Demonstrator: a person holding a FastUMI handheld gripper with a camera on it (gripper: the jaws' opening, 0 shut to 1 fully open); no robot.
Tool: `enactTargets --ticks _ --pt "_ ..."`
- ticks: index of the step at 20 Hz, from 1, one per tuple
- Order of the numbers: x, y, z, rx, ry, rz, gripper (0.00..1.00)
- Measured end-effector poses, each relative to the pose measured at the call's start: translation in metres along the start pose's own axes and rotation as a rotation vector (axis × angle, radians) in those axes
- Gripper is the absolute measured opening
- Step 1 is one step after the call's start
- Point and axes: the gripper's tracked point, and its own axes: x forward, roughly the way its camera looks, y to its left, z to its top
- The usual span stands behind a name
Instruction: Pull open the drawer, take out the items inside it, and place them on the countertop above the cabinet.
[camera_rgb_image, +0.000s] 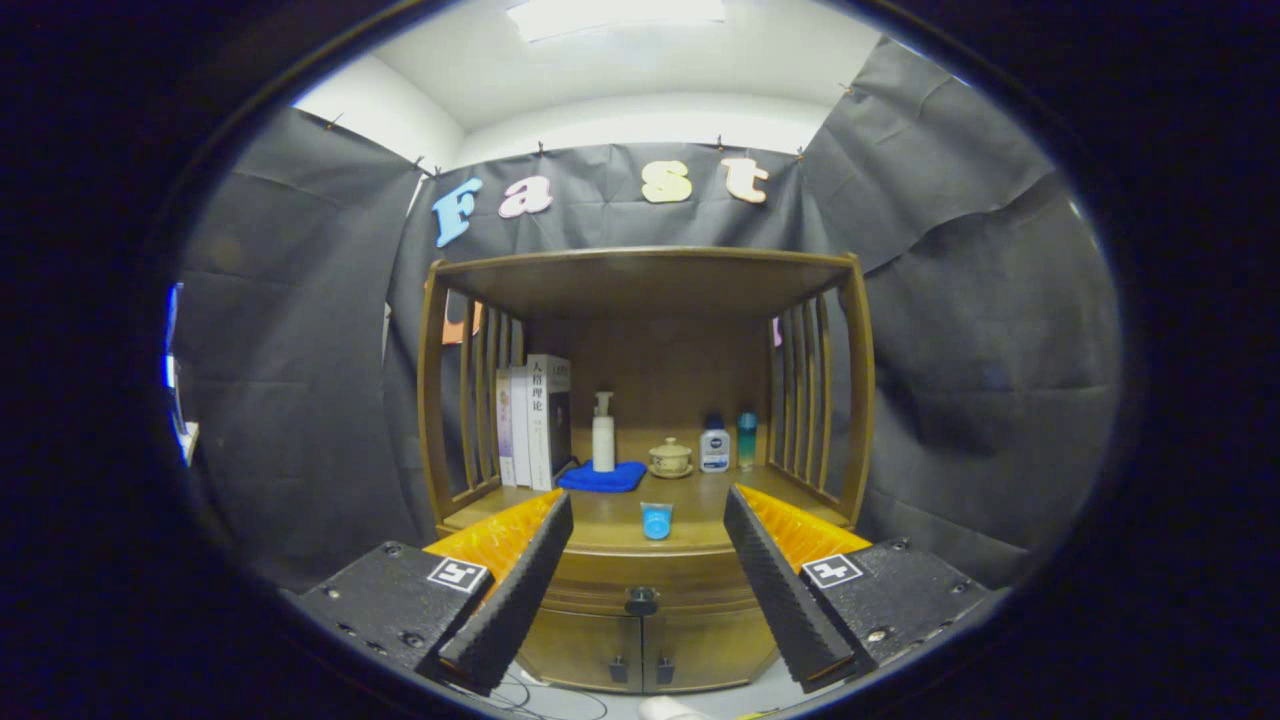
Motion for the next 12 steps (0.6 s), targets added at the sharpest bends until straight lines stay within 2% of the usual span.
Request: enactTargets --ticks 12 --pt "-0.0076 0.0069 0.0049 -0.004 -0.010 0.026 0.99"
